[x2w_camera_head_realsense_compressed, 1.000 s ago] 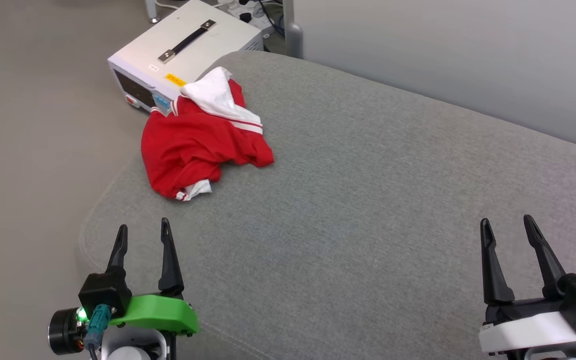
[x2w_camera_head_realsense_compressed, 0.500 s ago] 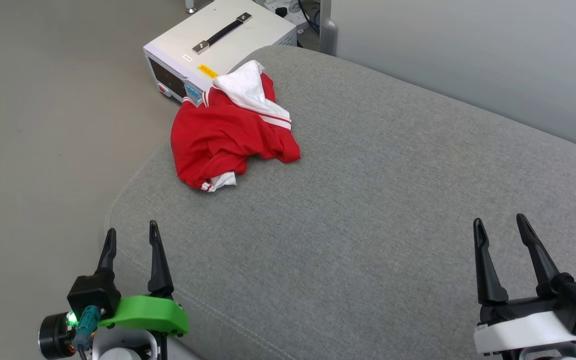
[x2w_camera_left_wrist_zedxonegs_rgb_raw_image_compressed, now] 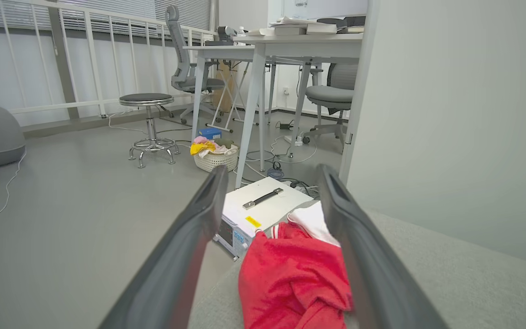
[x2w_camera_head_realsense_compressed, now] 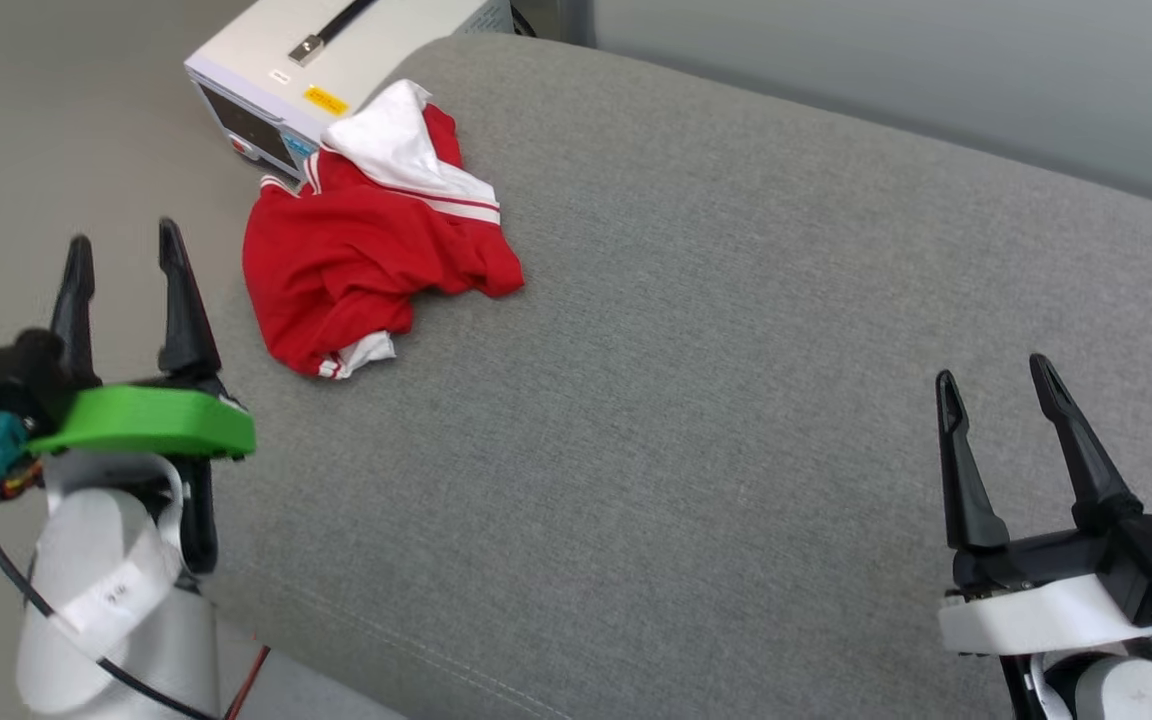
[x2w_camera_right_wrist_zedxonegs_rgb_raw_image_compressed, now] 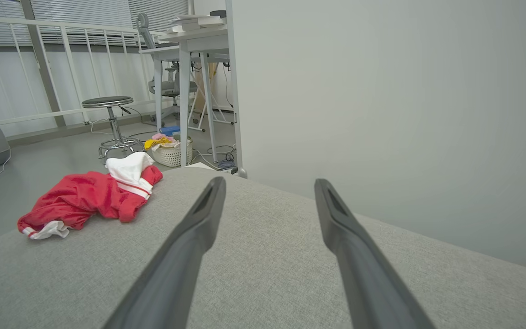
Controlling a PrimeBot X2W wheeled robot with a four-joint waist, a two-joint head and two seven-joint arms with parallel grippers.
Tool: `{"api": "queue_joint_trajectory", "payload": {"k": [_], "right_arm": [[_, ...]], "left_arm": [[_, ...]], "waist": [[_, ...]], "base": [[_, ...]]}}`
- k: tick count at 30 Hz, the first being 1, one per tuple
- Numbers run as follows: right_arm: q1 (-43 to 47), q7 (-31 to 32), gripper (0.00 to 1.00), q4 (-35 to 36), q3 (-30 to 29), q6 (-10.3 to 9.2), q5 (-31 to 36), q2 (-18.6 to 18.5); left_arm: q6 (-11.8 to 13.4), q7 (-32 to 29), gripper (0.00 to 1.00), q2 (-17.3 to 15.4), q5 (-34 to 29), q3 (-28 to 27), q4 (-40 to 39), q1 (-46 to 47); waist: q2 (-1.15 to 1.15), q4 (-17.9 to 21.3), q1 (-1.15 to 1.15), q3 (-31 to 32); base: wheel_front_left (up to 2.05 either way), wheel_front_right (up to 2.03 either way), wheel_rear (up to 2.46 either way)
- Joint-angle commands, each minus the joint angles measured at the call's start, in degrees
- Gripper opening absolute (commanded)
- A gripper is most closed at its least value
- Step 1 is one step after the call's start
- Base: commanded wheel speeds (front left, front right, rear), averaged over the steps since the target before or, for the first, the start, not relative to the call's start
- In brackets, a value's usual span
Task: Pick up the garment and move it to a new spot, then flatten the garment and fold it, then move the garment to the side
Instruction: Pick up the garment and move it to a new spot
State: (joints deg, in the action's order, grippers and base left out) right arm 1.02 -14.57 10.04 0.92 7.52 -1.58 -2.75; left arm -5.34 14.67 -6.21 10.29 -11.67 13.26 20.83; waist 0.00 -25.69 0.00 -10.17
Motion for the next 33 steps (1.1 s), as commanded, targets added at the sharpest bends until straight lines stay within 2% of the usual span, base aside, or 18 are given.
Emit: {"api": "queue_joint_trajectory", "payload": {"k": [1,7,11,12,13,18,23,30,33], "right_arm": [[-1.36,-0.43,1.00,0.69,0.05,-0.03,0.71,-0.12],[-4.73,-0.43,1.00,2.47,0.67,-0.03,2.85,-0.57],[-6.78,-0.43,1.00,3.89,0.81,-0.03,3.54,-1.49],[-7.97,-0.43,1.00,4.81,0.99,-0.03,3.80,-2.10],[-8.44,-0.43,1.00,5.16,1.11,-0.03,3.97,-2.37],[-10.13,-0.43,1.00,6.53,1.62,-0.03,4.50,-3.22],[-11.38,-0.43,1.00,7.72,1.74,-0.03,4.87,-3.61],[-12.99,-0.43,1.00,8.38,1.44,-0.03,5.00,-3.92],[-13.63,-0.43,1.00,8.57,1.11,-0.03,4.96,-3.95]], "left_arm": [[-0.71,0.33,1.00,-0.96,0.97,-0.53,1.22,2.95],[-2.02,0.33,1.00,-6.45,4.14,0.31,8.66,13.92],[-2.11,-1.48,1.00,-11.91,9.24,7.36,14.74,21.06],[-2.12,-6.25,1.00,-15.56,15.27,12.34,18.07,25.08],[-2.12,-7.89,1.00,-17.00,17.27,14.07,18.87,26.47],[-2.13,-19.04,1.00,-21.51,26.90,21.29,21.77,31.18],[-2.13,-34.16,1.00,-25.29,34.98,27.76,23.52,34.89],[-2.14,-49.77,1.00,-29.75,40.01,35.44,23.62,37.88],[-2.14,-53.92,1.00,-31.68,40.49,38.57,23.93,38.36]], "waist": [[0.00,3.63,0.00,-4.62],[0.00,6.21,0.00,-10.36],[0.00,7.31,0.00,-13.55],[0.00,7.97,0.00,-15.55],[0.00,8.20,0.00,-16.23],[0.00,9.26,0.00,-18.95],[0.00,10.60,0.00,-21.90],[0.00,12.42,0.00,-25.87],[0.00,13.08,0.00,-27.19]], "base": [[0.00,0.00,0.00],[0.00,0.00,0.00],[0.00,0.00,0.00],[0.00,0.00,0.00],[0.00,0.00,0.00],[0.00,0.00,0.00],[0.00,0.00,0.00],[0.00,0.00,0.00],[0.00,0.00,0.00]]}}
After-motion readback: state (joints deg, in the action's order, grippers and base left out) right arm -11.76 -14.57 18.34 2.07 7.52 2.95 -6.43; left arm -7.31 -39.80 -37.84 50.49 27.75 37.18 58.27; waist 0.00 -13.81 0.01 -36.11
